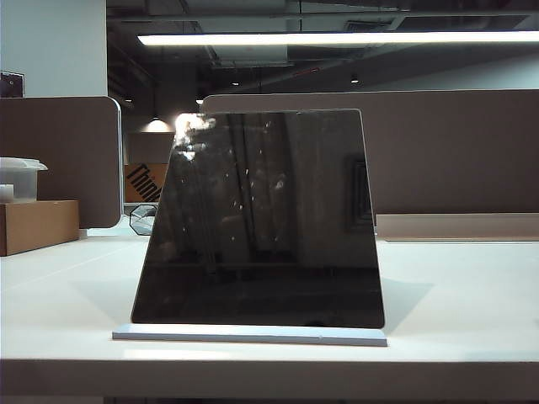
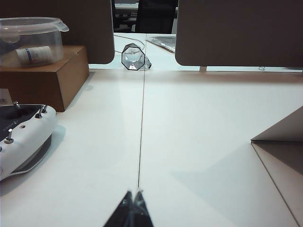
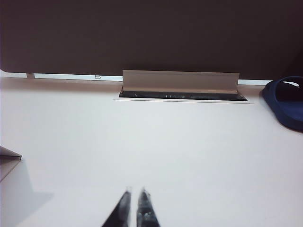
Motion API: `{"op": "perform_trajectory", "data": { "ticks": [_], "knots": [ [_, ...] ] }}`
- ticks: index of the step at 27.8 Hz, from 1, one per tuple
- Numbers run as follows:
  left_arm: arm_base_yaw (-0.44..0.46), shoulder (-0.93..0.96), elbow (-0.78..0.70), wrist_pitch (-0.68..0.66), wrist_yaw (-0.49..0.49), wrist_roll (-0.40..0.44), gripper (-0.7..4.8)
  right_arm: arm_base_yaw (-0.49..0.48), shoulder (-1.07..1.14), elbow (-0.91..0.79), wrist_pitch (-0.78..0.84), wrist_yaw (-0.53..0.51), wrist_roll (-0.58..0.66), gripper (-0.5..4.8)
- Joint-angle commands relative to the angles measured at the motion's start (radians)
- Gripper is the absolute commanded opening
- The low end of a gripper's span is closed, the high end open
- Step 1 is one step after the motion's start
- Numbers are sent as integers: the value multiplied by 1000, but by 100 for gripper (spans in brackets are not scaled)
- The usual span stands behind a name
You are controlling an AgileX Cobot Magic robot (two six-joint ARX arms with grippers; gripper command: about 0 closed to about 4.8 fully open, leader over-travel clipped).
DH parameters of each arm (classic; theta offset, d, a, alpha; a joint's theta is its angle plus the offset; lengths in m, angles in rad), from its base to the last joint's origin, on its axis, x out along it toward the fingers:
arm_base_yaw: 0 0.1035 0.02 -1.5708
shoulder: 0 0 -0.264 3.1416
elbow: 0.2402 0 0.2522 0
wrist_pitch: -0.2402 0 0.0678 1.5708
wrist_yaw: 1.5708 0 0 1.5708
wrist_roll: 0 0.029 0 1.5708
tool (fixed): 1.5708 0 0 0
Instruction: Push the center of the mirror on the table forward to move it for a short distance.
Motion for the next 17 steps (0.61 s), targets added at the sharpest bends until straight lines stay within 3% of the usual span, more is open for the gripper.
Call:
{"op": "perform_trajectory", "data": {
  "ticks": [1,9,13,16,17],
  "knots": [
    [-2,1,0,6,4,3,-5,0,0,-5,14,0,4,27],
    [-33,1,0,6,0,3,-5,0,0,-5,18,-10,15,27],
    [-225,1,0,6,1,3,-5,0,0,-4,54,-105,246,27],
    [-432,1,0,6,2,3,-5,0,0,-2,77,-254,585,28],
    [-468,1,0,6,3,3,-5,0,0,-2,82,-297,634,27]
  ]
}}
